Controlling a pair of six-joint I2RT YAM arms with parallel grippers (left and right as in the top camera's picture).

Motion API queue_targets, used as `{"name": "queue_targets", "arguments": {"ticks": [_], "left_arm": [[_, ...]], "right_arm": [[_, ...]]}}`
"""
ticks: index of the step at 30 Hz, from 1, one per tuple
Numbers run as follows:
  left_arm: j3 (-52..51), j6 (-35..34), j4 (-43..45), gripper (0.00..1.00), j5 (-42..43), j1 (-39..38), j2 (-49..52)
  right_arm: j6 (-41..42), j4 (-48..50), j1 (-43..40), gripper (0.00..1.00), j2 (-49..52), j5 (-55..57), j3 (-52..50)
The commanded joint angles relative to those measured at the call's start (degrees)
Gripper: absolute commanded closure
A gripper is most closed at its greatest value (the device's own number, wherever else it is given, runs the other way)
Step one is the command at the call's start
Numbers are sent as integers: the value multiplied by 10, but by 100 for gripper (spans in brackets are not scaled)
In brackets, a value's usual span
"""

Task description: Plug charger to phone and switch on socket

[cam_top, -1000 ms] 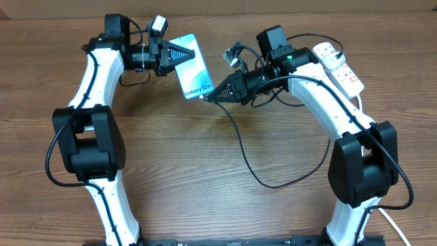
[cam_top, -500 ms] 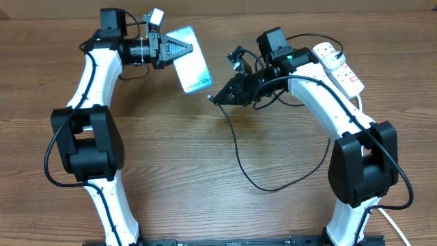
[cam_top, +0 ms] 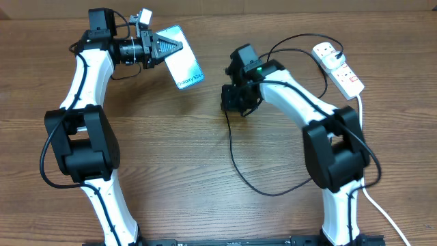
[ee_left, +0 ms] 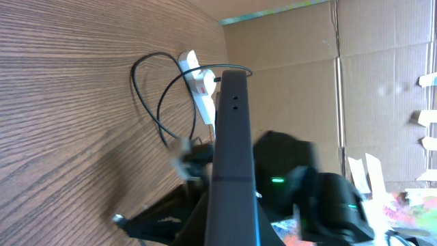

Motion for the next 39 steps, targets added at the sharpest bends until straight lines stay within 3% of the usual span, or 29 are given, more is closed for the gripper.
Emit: {"name": "queue_targets", "arguments": {"ticks": [1,10,22,26,32,35,36,39], "left_arm": [[10,-12,2,96,13,-3,-5],[10,-12,2,96,13,-3,-5],[10,-12,2,96,13,-3,-5],[10,-12,3,96,13,-3,-5],[10,-12,2,96,13,-3,-5],[10,-12,2,96,14,-3,-5],[10,-12,2,96,14,-3,-5],[10,-12,2,96,13,-3,-5]], "right_arm": [[21,5,-3,96,16,26,-2],[28,-13,2,69,22,37,-2],[90,-54,3,64,22,52,-2],[42,0,2,56,22,54,-1],[79,-17,2,47,22,190,19],[79,-26,2,35,22,208,23],[79,-28,2,26,22,209,23],[78,-29,2,20,22,221,23]]}}
